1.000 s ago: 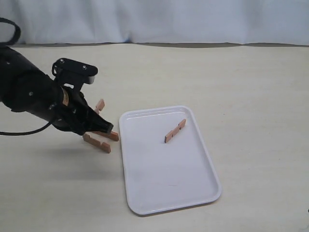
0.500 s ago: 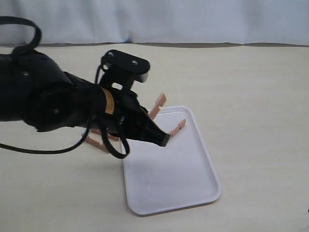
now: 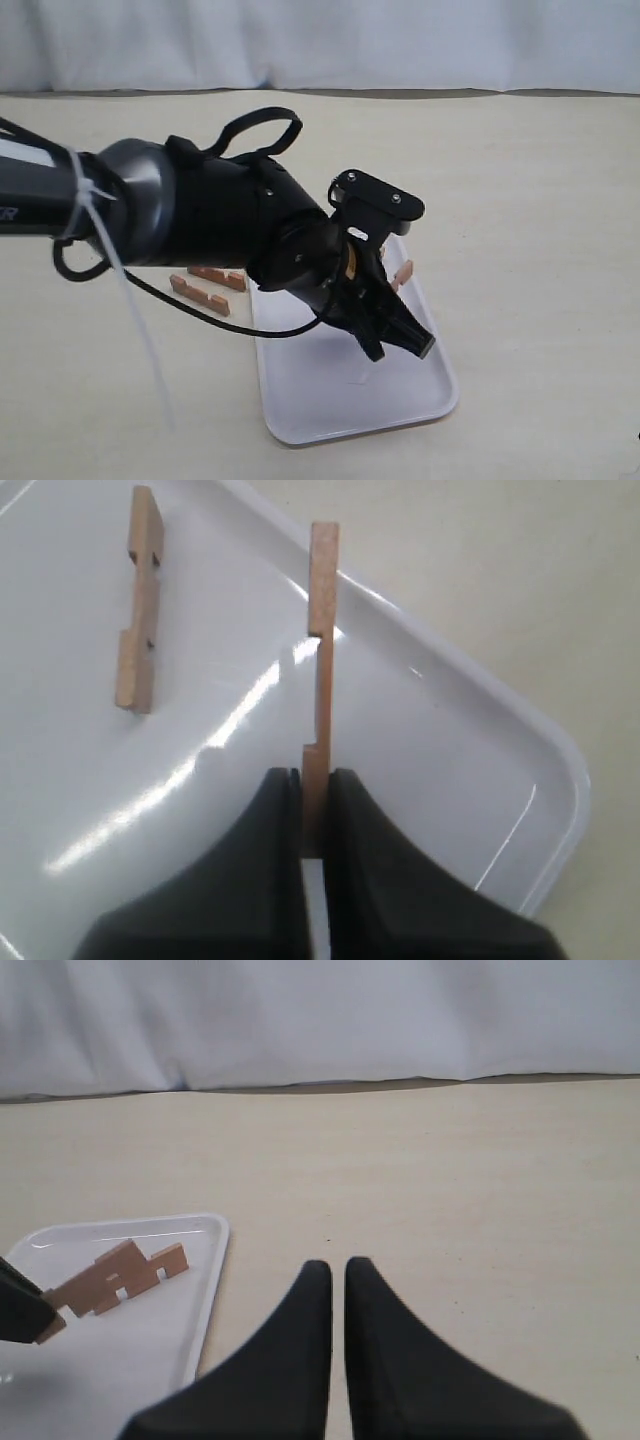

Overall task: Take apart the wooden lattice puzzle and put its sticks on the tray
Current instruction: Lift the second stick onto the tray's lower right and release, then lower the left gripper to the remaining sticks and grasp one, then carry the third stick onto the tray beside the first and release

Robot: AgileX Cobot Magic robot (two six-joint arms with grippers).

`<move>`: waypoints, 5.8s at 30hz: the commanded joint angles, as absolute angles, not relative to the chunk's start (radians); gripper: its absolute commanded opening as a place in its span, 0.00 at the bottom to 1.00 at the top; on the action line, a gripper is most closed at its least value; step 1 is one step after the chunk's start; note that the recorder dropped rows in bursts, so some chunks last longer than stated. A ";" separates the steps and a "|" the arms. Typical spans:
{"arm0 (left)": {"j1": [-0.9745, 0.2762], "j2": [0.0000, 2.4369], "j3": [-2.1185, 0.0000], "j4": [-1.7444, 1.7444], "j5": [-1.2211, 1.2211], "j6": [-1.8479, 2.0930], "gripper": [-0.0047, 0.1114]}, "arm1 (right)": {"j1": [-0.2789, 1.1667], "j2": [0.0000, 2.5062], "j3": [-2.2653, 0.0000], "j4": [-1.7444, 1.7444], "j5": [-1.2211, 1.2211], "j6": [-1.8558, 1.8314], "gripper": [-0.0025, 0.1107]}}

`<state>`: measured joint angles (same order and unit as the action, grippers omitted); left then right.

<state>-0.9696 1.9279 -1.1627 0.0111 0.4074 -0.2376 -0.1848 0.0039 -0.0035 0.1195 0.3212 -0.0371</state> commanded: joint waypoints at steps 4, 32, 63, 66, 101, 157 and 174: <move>-0.973 1.978 -1.199 -0.062 0.434 -0.146 0.04 | -0.181 0.000 0.000 0.119 0.316 -0.038 0.06; -0.873 1.540 -1.159 0.337 0.882 -0.268 0.50 | -0.181 0.000 0.000 0.119 0.316 -0.038 0.06; -0.642 1.880 -1.060 0.112 0.682 0.504 0.50 | -0.181 0.000 0.000 0.119 0.316 -0.038 0.06; -0.624 1.880 -1.060 0.112 0.659 0.502 0.50 | -0.181 0.000 0.000 0.119 0.316 -0.038 0.06; -0.615 1.935 -1.060 0.108 0.669 0.531 0.04 | -0.181 0.000 0.000 0.119 0.316 -0.038 0.06; -0.624 1.968 -1.327 -0.724 0.599 0.556 0.48 | -0.181 0.000 0.000 0.119 0.316 -0.038 0.06; -0.624 1.827 -1.350 0.169 0.924 0.553 0.48 | -0.181 0.000 0.000 0.119 0.316 -0.038 0.06</move>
